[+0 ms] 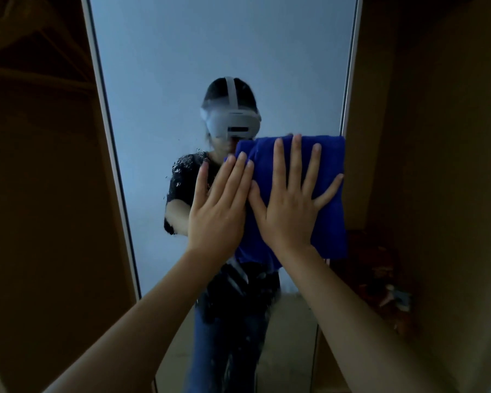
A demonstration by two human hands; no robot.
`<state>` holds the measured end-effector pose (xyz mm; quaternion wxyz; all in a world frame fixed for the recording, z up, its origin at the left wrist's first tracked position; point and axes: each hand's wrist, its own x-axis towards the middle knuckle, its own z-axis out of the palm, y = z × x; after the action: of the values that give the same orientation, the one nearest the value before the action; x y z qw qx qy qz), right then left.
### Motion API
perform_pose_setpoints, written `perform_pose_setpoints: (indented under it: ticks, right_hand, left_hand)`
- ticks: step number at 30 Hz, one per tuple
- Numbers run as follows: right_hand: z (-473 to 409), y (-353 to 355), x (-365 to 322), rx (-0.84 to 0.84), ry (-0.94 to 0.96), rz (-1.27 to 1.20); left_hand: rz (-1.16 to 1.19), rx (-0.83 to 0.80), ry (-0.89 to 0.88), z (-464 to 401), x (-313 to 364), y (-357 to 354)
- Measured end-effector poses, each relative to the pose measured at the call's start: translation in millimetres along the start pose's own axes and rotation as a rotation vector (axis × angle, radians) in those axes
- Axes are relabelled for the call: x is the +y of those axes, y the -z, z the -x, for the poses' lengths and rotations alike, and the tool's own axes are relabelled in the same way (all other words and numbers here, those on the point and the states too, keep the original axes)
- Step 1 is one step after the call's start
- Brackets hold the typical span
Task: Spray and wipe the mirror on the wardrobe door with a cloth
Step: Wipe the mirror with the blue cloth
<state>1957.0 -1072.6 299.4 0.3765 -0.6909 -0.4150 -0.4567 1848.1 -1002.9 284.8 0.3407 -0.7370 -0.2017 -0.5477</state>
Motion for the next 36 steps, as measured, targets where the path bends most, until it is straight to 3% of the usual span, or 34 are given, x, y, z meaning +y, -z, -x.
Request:
perform_pose_setpoints:
  ticks: [11, 18, 27, 36]
  right_hand:
    - [34.9, -7.8, 2.4, -0.042, -0.003, -0.004]
    - [31.4, -5.6, -7.0, -0.063, -0.055, -0.044]
    - [8.7, -1.4, -43.9, -0.069, -0.052, -0.075]
    - [-9.1, -0.2, -71.4, -0.050, -0.030, -0.068]
  left_hand:
    - [0.068, -0.121, -0.011, 26.6, -10.4, 33.2]
    - [0.070, -0.004, 0.466, 18.3, -68.0, 67.0]
    - [-0.147, -0.150, 0.397, 12.1, -109.4, 68.2]
    - [-0.130, -0.123, 0.397, 8.6, -127.5, 63.2]
